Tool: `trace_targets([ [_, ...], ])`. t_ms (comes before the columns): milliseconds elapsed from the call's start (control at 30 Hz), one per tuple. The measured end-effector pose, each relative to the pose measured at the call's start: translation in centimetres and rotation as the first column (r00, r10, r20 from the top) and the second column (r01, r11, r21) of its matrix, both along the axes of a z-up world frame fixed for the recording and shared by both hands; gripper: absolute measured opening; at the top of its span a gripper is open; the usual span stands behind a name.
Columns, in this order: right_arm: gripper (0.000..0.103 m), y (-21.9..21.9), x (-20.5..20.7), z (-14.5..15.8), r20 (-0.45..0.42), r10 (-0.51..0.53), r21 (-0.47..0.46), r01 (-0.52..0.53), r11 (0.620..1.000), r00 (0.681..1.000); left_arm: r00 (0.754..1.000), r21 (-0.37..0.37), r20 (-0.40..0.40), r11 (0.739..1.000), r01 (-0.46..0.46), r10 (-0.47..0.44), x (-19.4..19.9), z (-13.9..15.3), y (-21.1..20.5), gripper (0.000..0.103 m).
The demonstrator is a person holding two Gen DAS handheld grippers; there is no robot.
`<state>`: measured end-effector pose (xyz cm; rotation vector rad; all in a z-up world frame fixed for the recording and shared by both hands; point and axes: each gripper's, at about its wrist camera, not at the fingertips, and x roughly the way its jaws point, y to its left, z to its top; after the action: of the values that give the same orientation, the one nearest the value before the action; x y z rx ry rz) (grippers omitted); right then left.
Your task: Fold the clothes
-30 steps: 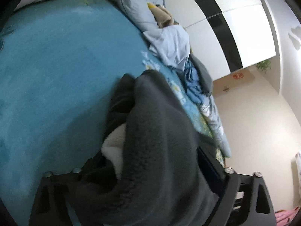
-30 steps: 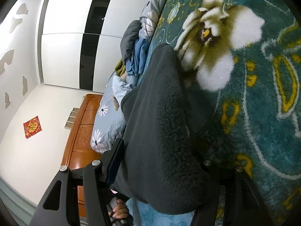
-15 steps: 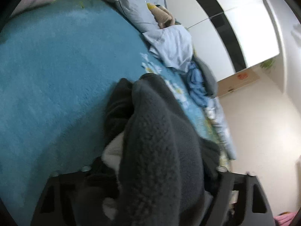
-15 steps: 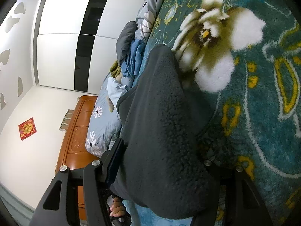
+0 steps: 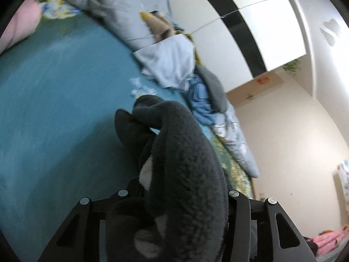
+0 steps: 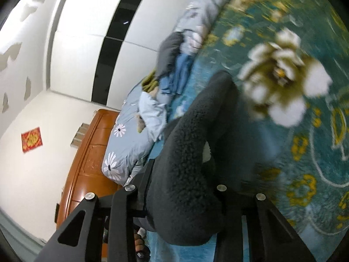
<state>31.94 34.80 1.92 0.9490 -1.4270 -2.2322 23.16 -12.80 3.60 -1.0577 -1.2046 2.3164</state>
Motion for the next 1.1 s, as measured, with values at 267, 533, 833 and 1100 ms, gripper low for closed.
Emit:
trace_targets([
  [267,0.036,-8.0,-5.5,6.8,-0.065,0.131,0.099,-0.124,0.987,0.989,0.994,0.064,-0.109,0.998,-0.023,0.029,-2.4,5.6,-8.6,0.049],
  [533,0.035,-26.2,-15.2,10.4,-0.096,0.377,0.077,-0.371,0.925,0.921,0.949,-0.058,-0.236,0.972,-0.227,0.208,-1.7,13.3,-25.8,0.049],
  [833,0.035,-46.8,-16.7,10.2,-0.156,0.58,0.086,-0.574,0.814,0.799,0.892,-0.172,-0.305,0.901,-0.397,0.335,4.5,16.3,-43.3,0.05],
  [1100,0.035,-51.8,-8.9,0.9,-0.042,0.687,0.199,-0.668,0.717,0.725,0.9,-0.174,-0.077,0.883,-0.436,0.43,8.9,6.0,-49.3,0.05],
])
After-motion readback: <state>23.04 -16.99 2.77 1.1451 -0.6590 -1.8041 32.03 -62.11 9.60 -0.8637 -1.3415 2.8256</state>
